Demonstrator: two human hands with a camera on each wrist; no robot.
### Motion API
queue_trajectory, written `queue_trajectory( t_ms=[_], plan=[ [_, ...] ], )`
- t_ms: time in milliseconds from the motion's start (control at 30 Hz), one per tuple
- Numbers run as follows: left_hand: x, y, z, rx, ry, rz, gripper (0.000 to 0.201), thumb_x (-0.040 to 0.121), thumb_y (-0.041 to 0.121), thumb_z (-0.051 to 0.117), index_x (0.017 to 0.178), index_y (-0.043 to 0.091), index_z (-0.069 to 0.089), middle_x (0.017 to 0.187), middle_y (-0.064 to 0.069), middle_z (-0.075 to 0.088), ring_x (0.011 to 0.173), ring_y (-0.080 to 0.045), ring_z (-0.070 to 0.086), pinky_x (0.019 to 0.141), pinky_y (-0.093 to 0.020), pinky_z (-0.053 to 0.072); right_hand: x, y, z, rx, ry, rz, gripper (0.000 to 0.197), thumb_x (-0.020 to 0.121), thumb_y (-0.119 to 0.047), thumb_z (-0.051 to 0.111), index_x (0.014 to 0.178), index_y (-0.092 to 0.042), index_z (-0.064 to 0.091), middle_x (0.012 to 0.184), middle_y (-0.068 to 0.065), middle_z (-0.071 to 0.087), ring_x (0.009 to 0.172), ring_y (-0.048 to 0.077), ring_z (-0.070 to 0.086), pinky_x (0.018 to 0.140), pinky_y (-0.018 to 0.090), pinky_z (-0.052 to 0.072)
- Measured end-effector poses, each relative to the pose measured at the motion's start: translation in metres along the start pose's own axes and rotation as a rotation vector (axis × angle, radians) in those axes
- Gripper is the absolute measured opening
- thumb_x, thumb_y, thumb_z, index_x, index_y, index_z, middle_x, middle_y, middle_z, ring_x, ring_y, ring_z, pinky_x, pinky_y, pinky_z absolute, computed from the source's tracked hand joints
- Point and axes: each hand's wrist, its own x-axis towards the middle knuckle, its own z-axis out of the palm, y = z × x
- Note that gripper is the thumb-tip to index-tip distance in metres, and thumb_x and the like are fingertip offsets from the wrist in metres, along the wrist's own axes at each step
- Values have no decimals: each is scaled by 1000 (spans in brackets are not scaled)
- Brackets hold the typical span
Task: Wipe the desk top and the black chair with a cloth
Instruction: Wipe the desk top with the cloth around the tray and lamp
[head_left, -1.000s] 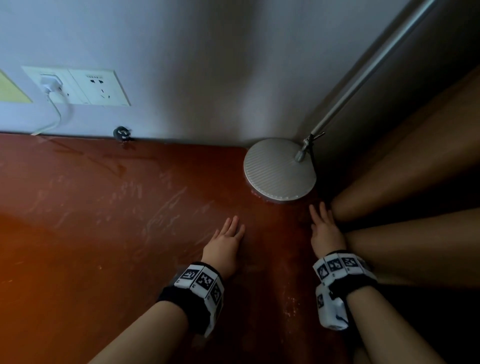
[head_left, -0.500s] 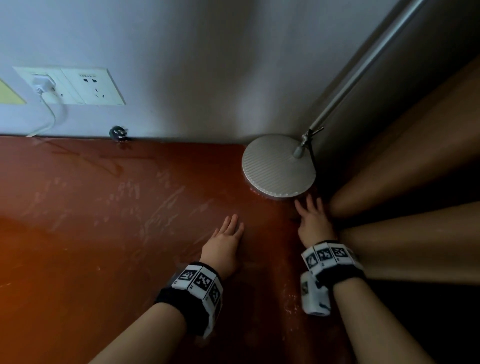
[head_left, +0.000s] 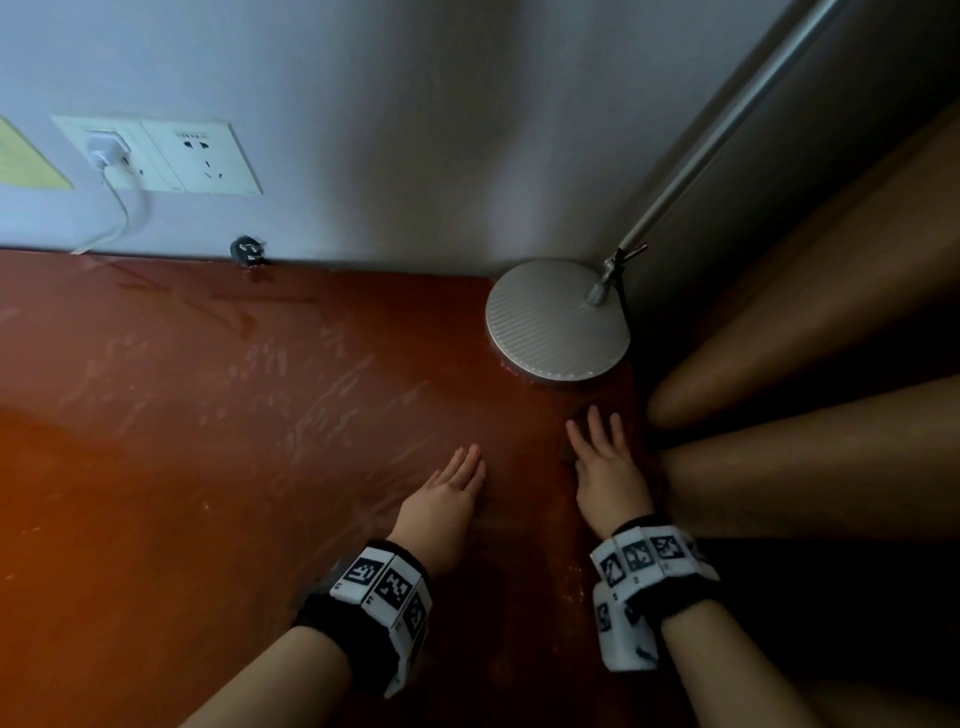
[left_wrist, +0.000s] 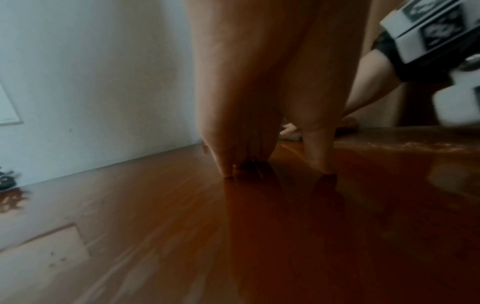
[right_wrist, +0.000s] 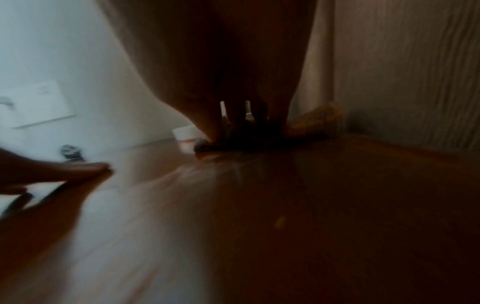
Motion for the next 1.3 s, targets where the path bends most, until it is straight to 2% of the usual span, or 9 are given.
queue_trajectory(
  t_ms=[133, 300, 467, 567, 700, 900, 1100, 1233, 1300],
  plan=[
    [-3, 3, 2, -2, -20, -12, 72, 98, 23, 45, 152, 12, -2, 158, -5, -15, 146, -17, -9, 117, -30, 9, -44, -25, 29, -30, -75, -312, 70, 60, -2, 65, 127, -18, 58, 140, 11, 48, 127, 40, 44, 96, 53, 43],
    [-12, 4, 2, 11, -51, -12, 70, 99, 12, 43, 151, 14, -4, 158, -3, -16, 146, -16, -10, 117, -30, 10, -21, 13, 7, 18, 1, -200, 60, 86, -6, 33, 144, -20, 35, 156, 8, 19, 144, 32, 13, 115, 40, 22],
    [-13, 7, 3, 24, -37, -20, 72, 98, 10, 44, 151, 13, -5, 158, -2, -16, 146, -16, -9, 117, -29, 10, -10, 35, -13, -53, -27, 5, 56, 100, -10, 32, 150, -22, 11, 159, 4, -4, 145, 26, -7, 116, 31, 3],
    [-14, 9, 5, 22, -38, -30, 74, 98, 10, 46, 151, 13, -5, 157, -2, -17, 146, -17, -9, 116, -30, 13, -22, 13, -4, -78, -59, 37, 54, 99, -16, 36, 150, -21, 17, 159, 6, 0, 145, 31, -2, 117, 43, 9],
    [-19, 11, 5, 41, -81, -15, 83, 94, 24, 55, 151, 14, -5, 157, -2, -17, 146, -17, -9, 114, -31, 19, -69, -18, 22, -60, -83, -140, 51, 74, -14, 73, 124, -16, 61, 138, 12, 50, 126, 42, 46, 91, 57, 44],
    [-37, 14, 14, 90, -118, 31, 89, 91, 30, 60, 152, 17, -4, 157, -1, -18, 146, -17, -10, 113, -33, 23, -74, 8, 7, -52, -121, -124, 47, 102, -22, 29, 149, -28, 21, 159, -2, -1, 146, 23, -3, 118, 40, 10],
    [-59, 20, 27, 106, -103, 57, 84, 94, 22, 56, 152, 18, -4, 157, 0, -18, 146, -17, -12, 112, -33, 24, -69, -4, 3, -123, -153, 100, 51, 102, -31, 27, 150, -25, 14, 159, 3, -4, 145, 30, -3, 115, 47, 12],
    [-66, 22, 30, 108, -95, 70, 83, 93, 23, 56, 152, 17, -4, 157, 0, -18, 146, -18, -12, 115, -32, 17, -118, -41, 26, -86, -132, -145, 47, 89, -27, 40, 134, -20, 52, 148, 10, 38, 134, 39, 36, 96, 59, 41],
    [-69, 22, 33, 99, -93, 77, 81, 94, 21, 54, 152, 17, -3, 157, 0, -17, 145, -17, -12, 115, -32, 16, -124, -36, 29, -72, -165, -204, 48, 95, -24, 32, 142, -24, 40, 155, 5, 21, 143, 33, 19, 109, 53, 28]
  ],
)
